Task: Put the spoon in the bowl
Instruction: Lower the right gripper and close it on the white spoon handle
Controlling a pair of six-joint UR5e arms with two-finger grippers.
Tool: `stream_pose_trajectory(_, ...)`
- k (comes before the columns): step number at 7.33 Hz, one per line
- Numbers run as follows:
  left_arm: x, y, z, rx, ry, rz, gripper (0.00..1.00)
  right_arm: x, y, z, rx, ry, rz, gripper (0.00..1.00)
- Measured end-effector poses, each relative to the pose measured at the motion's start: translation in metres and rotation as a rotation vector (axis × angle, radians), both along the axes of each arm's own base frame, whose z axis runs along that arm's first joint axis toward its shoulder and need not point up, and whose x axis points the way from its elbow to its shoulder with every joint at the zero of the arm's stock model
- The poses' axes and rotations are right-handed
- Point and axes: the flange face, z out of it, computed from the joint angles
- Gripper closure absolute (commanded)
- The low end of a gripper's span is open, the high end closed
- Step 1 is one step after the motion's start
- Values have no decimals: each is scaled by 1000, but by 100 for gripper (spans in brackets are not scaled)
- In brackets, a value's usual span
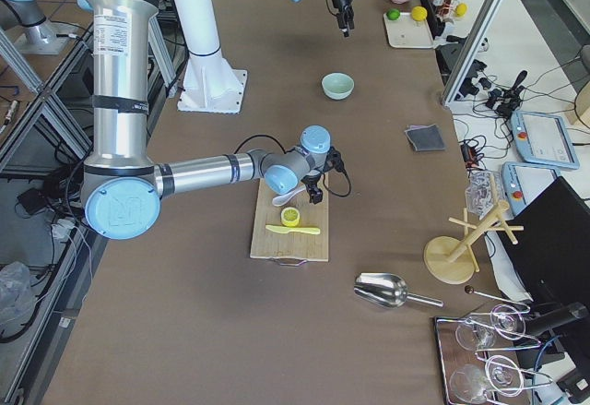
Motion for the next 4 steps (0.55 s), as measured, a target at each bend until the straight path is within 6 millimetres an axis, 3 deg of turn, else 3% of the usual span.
stream_pose_trajectory(4, 3, 1, 3, -4, -5, 4, 2, -9, 26, -6, -10, 35, 35, 0)
